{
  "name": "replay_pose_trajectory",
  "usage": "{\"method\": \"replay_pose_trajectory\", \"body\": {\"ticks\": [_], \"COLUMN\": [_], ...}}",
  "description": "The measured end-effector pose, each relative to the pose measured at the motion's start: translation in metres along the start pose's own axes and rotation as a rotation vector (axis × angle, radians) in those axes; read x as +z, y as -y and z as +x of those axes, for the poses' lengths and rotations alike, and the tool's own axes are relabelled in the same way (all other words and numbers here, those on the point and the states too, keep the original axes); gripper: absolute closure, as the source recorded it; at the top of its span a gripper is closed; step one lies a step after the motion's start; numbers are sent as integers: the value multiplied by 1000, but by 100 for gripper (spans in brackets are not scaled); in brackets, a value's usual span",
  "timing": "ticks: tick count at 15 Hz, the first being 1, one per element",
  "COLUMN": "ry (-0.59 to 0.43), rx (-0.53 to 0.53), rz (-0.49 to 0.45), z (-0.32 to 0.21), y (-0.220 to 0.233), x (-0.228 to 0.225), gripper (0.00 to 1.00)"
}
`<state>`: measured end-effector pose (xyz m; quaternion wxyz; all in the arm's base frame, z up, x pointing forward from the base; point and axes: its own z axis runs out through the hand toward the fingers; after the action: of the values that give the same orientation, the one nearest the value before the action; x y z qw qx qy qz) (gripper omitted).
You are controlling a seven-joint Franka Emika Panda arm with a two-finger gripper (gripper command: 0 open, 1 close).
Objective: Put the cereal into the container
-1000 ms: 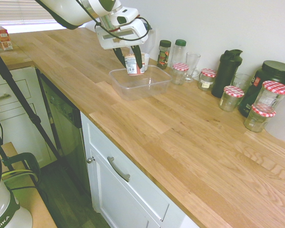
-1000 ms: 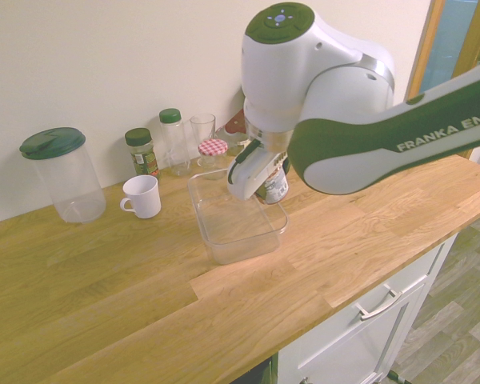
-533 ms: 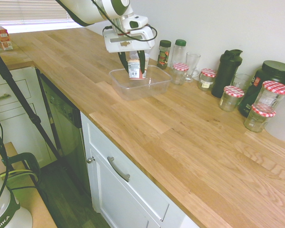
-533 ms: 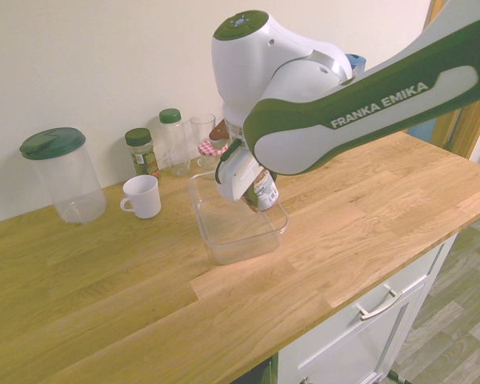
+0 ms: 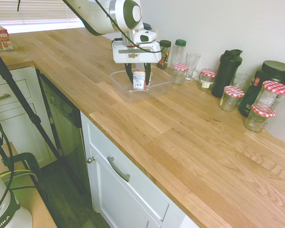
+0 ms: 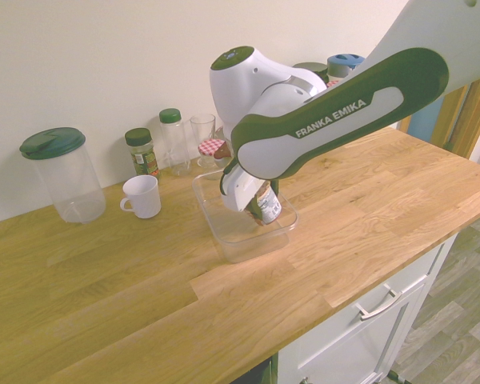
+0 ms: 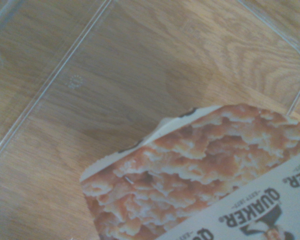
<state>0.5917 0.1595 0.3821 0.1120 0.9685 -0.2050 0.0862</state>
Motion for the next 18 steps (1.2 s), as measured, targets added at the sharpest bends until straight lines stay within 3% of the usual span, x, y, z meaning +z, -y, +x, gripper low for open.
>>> {"method": "replay_pose_trajectory", "body": {"ticks": [1, 5, 18], "ry": [8, 50, 46], "rx": [-6, -29, -33], "rz": [-3, -4, 7], "z": [1, 6, 3], "y": [0, -4, -2], "x": [2, -3, -10], "gripper": [0, 0, 0]}}
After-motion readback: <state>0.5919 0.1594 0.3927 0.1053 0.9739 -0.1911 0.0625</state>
